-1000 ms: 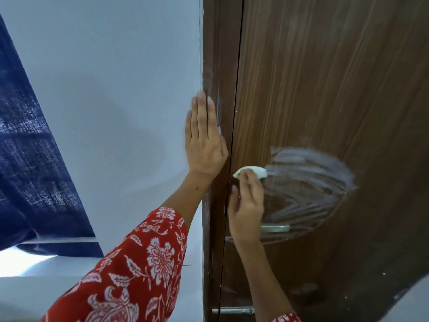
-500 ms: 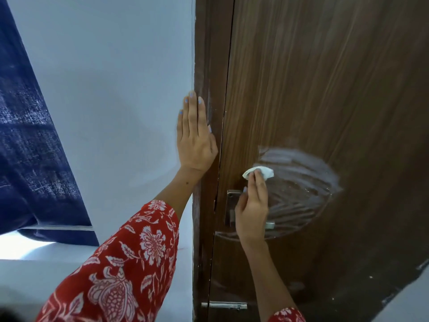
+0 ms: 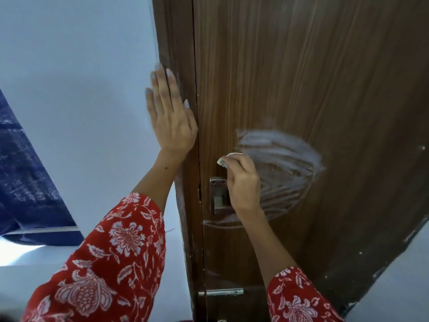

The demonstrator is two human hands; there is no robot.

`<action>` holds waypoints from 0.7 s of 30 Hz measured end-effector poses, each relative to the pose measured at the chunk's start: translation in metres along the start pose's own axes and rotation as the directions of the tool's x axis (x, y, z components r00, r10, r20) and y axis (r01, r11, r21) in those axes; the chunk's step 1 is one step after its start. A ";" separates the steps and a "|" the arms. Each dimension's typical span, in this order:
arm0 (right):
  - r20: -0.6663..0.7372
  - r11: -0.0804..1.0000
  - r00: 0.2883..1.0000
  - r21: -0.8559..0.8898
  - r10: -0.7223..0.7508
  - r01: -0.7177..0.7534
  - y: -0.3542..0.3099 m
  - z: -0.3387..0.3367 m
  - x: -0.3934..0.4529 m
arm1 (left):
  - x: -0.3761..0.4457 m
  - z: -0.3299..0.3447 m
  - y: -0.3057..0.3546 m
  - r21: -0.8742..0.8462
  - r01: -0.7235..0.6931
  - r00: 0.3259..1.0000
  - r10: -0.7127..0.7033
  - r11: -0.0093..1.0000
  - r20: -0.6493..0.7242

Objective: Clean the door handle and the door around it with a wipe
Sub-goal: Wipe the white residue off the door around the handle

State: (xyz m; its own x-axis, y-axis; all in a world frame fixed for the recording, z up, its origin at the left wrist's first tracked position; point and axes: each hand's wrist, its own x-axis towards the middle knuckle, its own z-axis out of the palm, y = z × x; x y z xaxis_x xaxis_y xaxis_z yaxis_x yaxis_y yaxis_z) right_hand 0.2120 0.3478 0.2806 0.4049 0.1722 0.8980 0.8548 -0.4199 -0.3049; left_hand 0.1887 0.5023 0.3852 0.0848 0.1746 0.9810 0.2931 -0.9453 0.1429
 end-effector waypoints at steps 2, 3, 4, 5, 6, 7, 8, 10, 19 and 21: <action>-0.095 0.996 0.992 0.015 0.089 -0.087 0.008 -0.004 0.002 | -0.001 0.002 0.000 0.008 -0.008 1.000 0.008 1.000 -0.018; -0.159 0.990 0.977 0.027 0.140 -0.137 0.009 -0.006 0.005 | -0.001 0.002 0.000 0.011 -0.011 1.000 0.012 1.000 -0.028; -0.198 0.986 0.966 0.033 0.168 -0.165 0.007 -0.006 0.009 | -0.001 0.002 0.000 0.014 -0.014 0.999 0.015 1.000 -0.038; -0.204 0.987 0.965 0.036 0.163 -0.159 0.003 -0.005 0.011 | -0.001 0.002 0.000 0.018 -0.020 0.999 0.020 1.000 -0.044; -0.176 0.992 0.977 0.040 0.123 -0.118 0.001 -0.003 0.012 | -0.002 0.003 -0.001 0.022 -0.029 0.998 0.030 0.999 -0.048; -0.130 0.998 0.990 0.041 0.059 -0.055 0.001 -0.001 0.012 | -0.002 0.003 -0.001 0.025 -0.037 0.998 0.039 0.999 -0.050; -0.085 0.999 0.996 0.036 -0.007 0.011 0.005 -0.002 0.011 | -0.002 0.004 -0.002 0.023 -0.040 0.998 0.041 0.999 -0.051; -0.077 0.999 0.996 0.020 -0.043 0.045 0.016 -0.009 0.010 | -0.002 0.004 -0.003 0.014 -0.039 0.997 0.039 0.999 -0.062; -0.133 0.991 0.985 0.060 -0.111 0.120 0.020 -0.013 0.031 | -0.006 0.005 -0.002 0.028 -0.039 0.998 0.041 0.999 -0.050; -0.263 0.992 0.964 0.125 0.050 -0.017 0.026 -0.017 0.037 | -0.008 0.005 -0.002 0.031 -0.035 0.998 0.036 0.999 -0.043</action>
State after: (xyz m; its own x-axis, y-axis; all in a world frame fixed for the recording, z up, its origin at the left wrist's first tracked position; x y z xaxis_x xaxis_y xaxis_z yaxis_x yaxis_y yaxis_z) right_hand 0.2432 0.3280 0.3113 0.3473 -0.0889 0.9335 0.8818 -0.3079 -0.3574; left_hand 0.1925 0.5048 0.3765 0.0546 0.1283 0.9902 0.3194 -0.9419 0.1044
